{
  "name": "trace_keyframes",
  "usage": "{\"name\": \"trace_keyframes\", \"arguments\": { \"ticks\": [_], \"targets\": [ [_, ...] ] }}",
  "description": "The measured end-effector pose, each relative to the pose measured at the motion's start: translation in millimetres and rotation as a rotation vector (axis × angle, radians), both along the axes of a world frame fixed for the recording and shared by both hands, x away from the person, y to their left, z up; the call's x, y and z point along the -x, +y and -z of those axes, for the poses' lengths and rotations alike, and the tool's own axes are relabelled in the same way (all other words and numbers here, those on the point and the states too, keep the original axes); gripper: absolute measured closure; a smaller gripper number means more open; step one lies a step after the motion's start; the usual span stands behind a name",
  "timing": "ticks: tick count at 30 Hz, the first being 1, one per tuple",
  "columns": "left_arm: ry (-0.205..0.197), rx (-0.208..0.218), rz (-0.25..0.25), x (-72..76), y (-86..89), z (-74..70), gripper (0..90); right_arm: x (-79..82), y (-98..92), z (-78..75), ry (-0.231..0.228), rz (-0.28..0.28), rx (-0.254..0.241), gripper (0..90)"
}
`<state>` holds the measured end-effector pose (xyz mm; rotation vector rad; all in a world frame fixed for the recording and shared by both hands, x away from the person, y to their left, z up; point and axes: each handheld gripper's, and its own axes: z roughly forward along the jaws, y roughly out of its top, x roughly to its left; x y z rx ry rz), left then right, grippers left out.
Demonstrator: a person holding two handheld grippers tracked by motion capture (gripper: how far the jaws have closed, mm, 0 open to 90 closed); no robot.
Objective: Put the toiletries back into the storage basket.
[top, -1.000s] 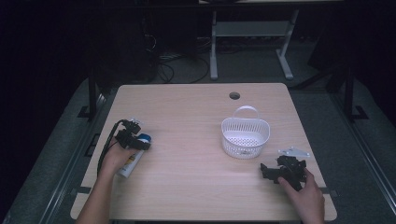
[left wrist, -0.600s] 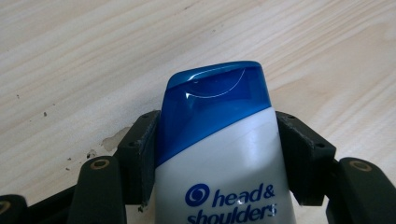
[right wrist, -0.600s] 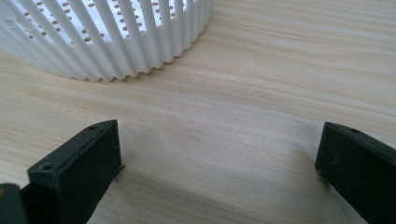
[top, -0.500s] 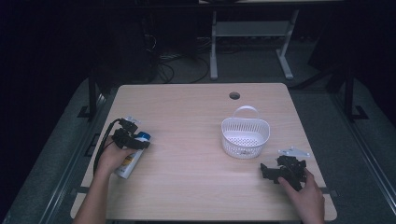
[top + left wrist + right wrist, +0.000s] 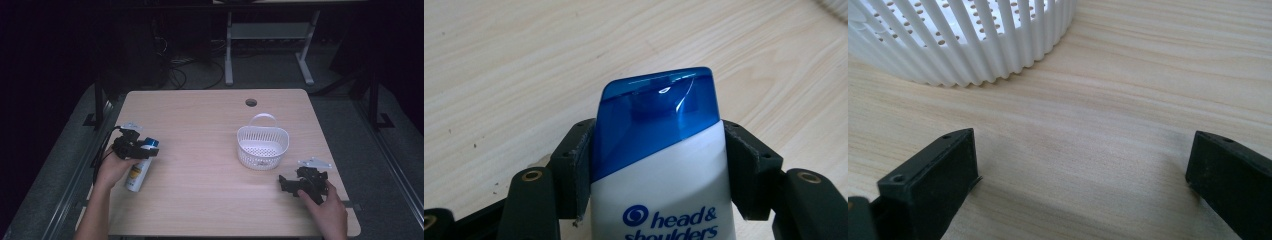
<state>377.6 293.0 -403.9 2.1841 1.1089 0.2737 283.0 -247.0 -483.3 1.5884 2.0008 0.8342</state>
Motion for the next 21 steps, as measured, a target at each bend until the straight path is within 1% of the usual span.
{"name": "trace_keyframes", "arguments": {
  "ticks": [2, 3, 6, 7, 8, 11, 13, 15, 16, 17, 21],
  "targets": [
    [-0.016, 0.028, 0.007, 2.5, 2.5, -4.9, 37.4, 0.0, 0.0, 0.0, 0.0, 0.0, 0.0, 0.0],
    [-0.016, 0.028, 0.007, 2.5, 2.5, -4.9, 37.4, 0.0, 0.0, 0.0, 0.0, 0.0, 0.0, 0.0],
    [-0.041, 0.065, 0.014, 5.4, 5.6, -10.7, 37.5, 0.0, 0.0, 0.0, 0.0, 0.0, 0.0, 0.0],
    [-0.041, 0.065, 0.014, 5.4, 5.6, -10.7, 37.5, 0.0, 0.0, 0.0, 0.0, 0.0, 0.0, 0.0],
    [-0.05, 0.079, 0.018, 6.3, 6.8, -12.5, 37.5, 0.0, 0.0, 0.0, 0.0, 0.0, 0.0, 0.0],
    [-0.056, 0.089, 0.027, 7.2, 7.6, -14.3, 37.6, 0.0, 0.0, 0.0, 0.0, 0.0, 0.0, 0.0],
    [-0.068, 0.109, 0.029, 8.5, 8.2, -16.3, 37.6, 0.0, 0.0, 0.0, 0.0, 0.0, 0.0, 0.0],
    [-0.077, 0.12, 0.034, 9.4, 9.0, -18.6, 37.6, 0.0, 0.0, 0.0, 0.0, 0.0, -0.001, 0.0],
    [-0.089, 0.13, 0.041, 10.5, 9.8, -21.4, 37.7, 0.0, 0.0, 0.0, 0.0, 0.0, 0.0, 0.0],
    [-0.089, 0.13, 0.041, 10.5, 9.8, -21.4, 37.7, 0.0, 0.0, 0.0, 0.0, 0.0, 0.0, 0.0],
    [-0.114, 0.146, 0.047, 12.7, 11.1, -25.7, 37.8, 0.0, 0.0, 0.0, 0.0, 0.0, 0.0, 0.0]
  ]
}}
